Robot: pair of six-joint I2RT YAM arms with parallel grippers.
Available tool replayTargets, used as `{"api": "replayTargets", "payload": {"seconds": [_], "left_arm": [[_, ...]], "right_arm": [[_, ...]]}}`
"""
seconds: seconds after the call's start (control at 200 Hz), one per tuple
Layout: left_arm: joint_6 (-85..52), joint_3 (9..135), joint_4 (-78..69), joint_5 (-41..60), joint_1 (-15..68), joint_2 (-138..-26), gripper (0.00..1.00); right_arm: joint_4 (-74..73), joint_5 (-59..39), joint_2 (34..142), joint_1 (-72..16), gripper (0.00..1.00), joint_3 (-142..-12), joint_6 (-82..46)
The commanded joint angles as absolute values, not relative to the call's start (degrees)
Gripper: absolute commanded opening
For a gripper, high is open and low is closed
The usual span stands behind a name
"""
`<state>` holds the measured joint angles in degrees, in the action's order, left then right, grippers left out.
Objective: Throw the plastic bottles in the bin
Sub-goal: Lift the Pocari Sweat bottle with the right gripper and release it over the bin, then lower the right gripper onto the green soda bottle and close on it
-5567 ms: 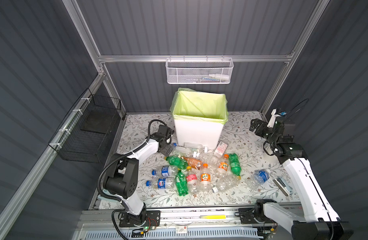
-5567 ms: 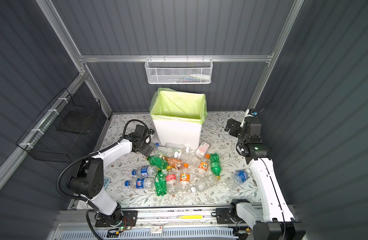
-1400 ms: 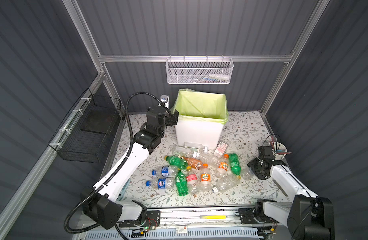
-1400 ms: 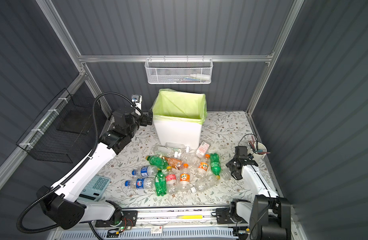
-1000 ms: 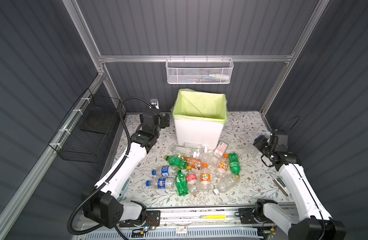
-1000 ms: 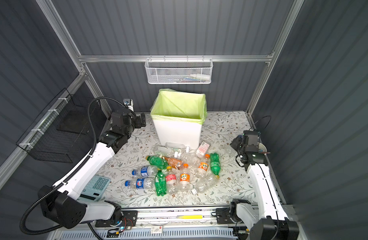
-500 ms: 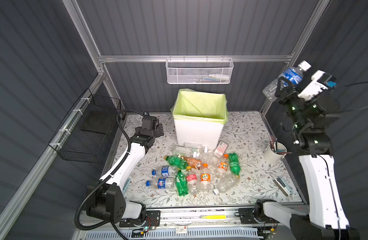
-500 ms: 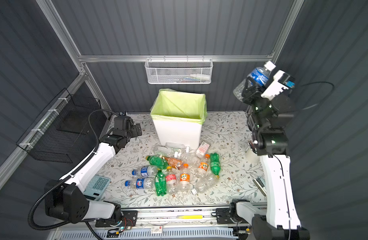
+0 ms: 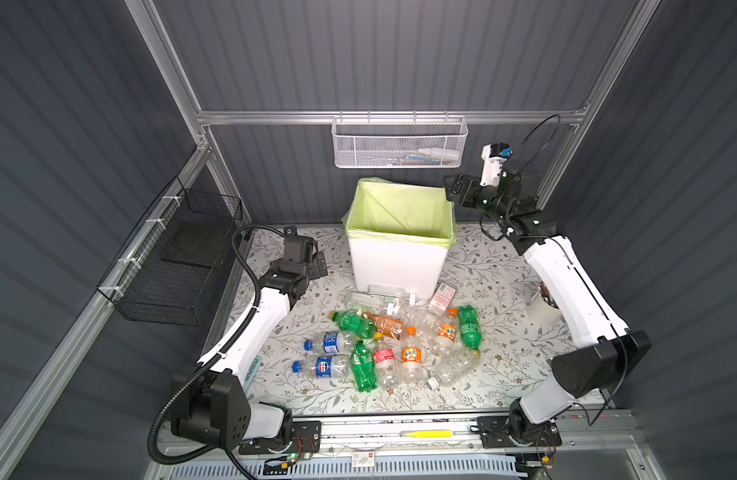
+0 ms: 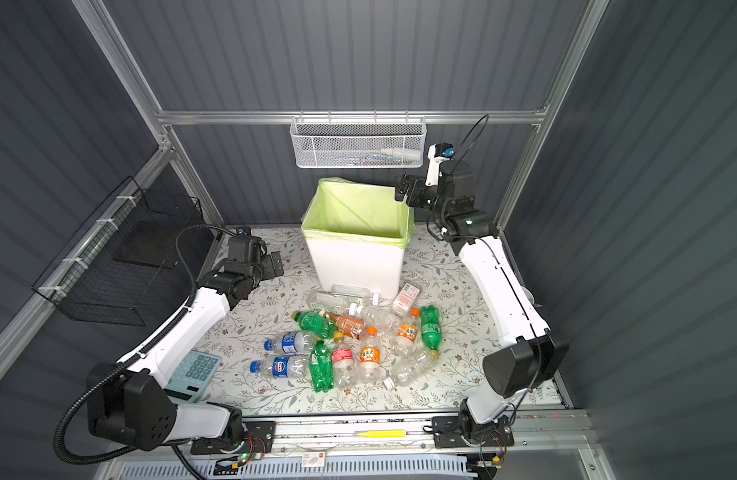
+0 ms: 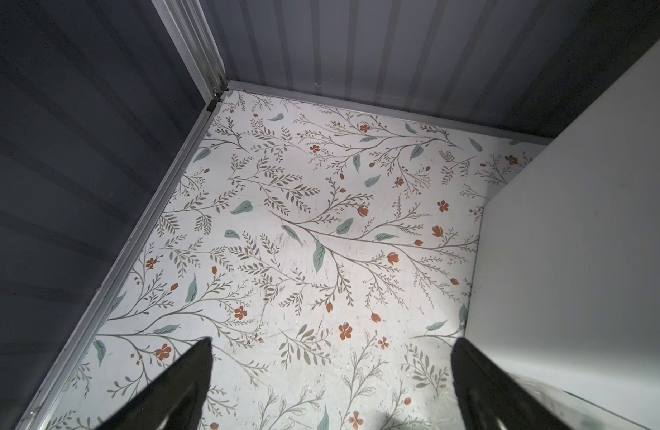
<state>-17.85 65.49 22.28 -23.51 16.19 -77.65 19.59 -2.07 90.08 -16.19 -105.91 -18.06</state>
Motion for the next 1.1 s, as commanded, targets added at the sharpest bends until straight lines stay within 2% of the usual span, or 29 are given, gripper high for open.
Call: {"api": "replayTargets", "payload": {"seconds": [0.0, 0.195, 0.345, 0.605, 0.841, 1.096], "left_arm": [[-19.40, 65.67, 24.12, -22.22, 16.52, -75.07, 1.00], [-16.92, 65.39, 24.42, -18.31, 16.57, -74.44, 1.00], [-12.47, 64.31, 25.68, -14.51, 17.16, -75.18, 1.00], [-2.38, 63.26, 30.40, -16.47, 25.41, -79.84, 1.00], [-12.81, 60.24, 26.89, -19.07, 25.64, -80.80, 1.00], [-18.70, 57.35, 23.50, -23.12, 25.53, -79.74, 1.00]], "right_arm": [[16.14, 4.65, 82.38, -16.00, 0.99, -106.51, -13.02], [15.04, 6.55, 76.02, -14.24, 0.99, -97.02, -12.17], [15.17, 5.15, 70.87, -10.49, 0.99, -86.32, -16.90], [18.89, 1.89, 66.14, -5.91, 0.99, -67.95, -21.82], [25.56, -1.69, 69.88, -5.63, 0.99, -57.09, -27.27], [29.85, -5.07, 72.16, -6.65, 0.94, -49.19, -29.10]]}}
